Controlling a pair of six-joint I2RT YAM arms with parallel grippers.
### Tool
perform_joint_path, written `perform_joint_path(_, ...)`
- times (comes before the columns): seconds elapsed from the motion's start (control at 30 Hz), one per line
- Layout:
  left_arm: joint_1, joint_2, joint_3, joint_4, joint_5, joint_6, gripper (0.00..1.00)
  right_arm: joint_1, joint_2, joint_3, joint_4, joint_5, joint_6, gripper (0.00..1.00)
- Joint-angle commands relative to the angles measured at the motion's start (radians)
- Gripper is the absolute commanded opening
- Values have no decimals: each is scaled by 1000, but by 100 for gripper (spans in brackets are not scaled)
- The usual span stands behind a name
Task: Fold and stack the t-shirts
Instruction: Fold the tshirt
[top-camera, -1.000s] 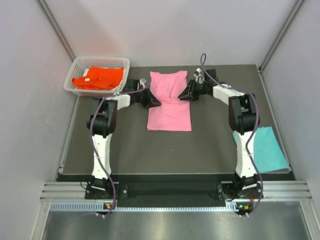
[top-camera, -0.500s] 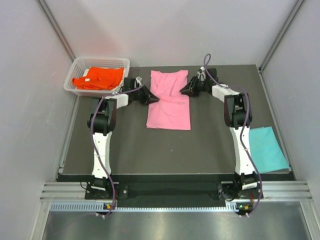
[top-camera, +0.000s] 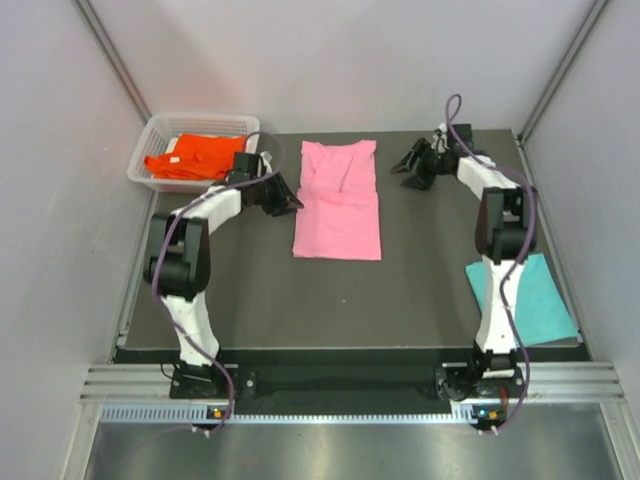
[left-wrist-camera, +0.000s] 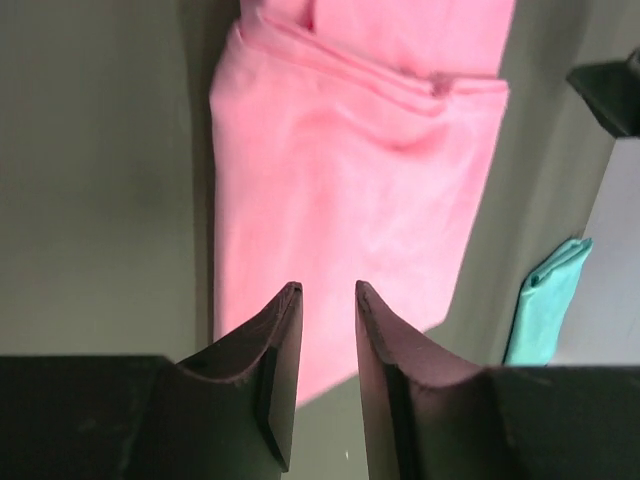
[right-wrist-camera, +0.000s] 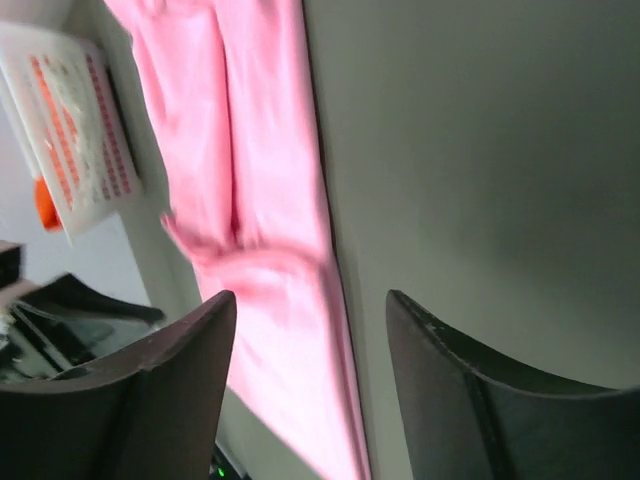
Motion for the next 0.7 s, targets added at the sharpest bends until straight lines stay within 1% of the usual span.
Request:
perform_joint_path(0.0, -12, -227, -107, -60, -119, -8, 33, -5, -285, -210, -122, 83, -142, 63)
perform_joint_path(0.03, -14, -301, -201, -35, -135, -79, 34, 3, -333, -278, -113, 104, -146, 65)
perform_joint_path(0.07, -15, -335, -254, 27, -139, -117, 34, 8, -429, -350, -101, 116, -143, 65)
perform_joint_path(0.1, -17, -368, -304, 55, -150, -156, 35, 14, -479, -501, -82, 129, -121, 66)
perform_joint_path(0.13, -20, -399, -401, 78, -161, -239, 36, 34, -531, -583, -5, 144, -100, 67)
perform_joint_path(0.17, -25, -450, -450, 112, -176, -286, 37, 46, -641, -669, 54, 152, -75, 67)
perform_joint_path(0.2, -26, -473, -499, 182, -182, -336, 41, 63, -696, -826, 114, 167, -23, 68)
perform_joint_path(0.23, -38, -514, -597, 236, -196, -446, 43, 99, -747, -899, 223, 205, 4, 69)
perform_joint_path(0.27, -47, -531, -643, 280, -219, -497, 44, 121, -843, -965, 273, 228, 38, 69)
perform_joint_path(0.3, -60, -548, -685, 367, -239, -545, 47, 146, -887, -1089, 322, 256, 117, 69)
perform_joint_path(0.33, -95, -574, -740, 390, -260, -600, 48, 191, -922, -1142, 415, 305, 159, 69)
perform_joint_path(0.37, -115, -585, -751, 396, -289, -608, 50, 218, -976, -1192, 459, 331, 201, 68)
perform_joint_path(0.4, -135, -593, -757, 397, -363, -608, 51, 244, -996, -1275, 496, 357, 277, 67)
perform_joint_path(0.43, -174, -608, -764, 390, -395, -608, 55, 287, -1011, -1312, 558, 403, 310, 65)
perform_joint_path(0.5, -207, -614, -770, 404, -467, -615, 56, 340, -1037, -1396, 628, 445, 400, 63)
perform_joint_path(0.57, -250, -613, -773, 416, -510, -621, 57, 360, -1053, -1446, 672, 495, 463, 60)
perform_joint_path(0.6, -261, -610, -773, 413, -565, -624, 58, 373, -1056, -1487, 694, 515, 519, 59)
perform_joint_path(0.63, -271, -597, -782, 411, -579, -648, 59, 390, -1057, -1503, 724, 553, 541, 55)
perform_joint_path(0.67, -272, -591, -791, 430, -586, -667, 59, 397, -1057, -1512, 735, 572, 557, 55)
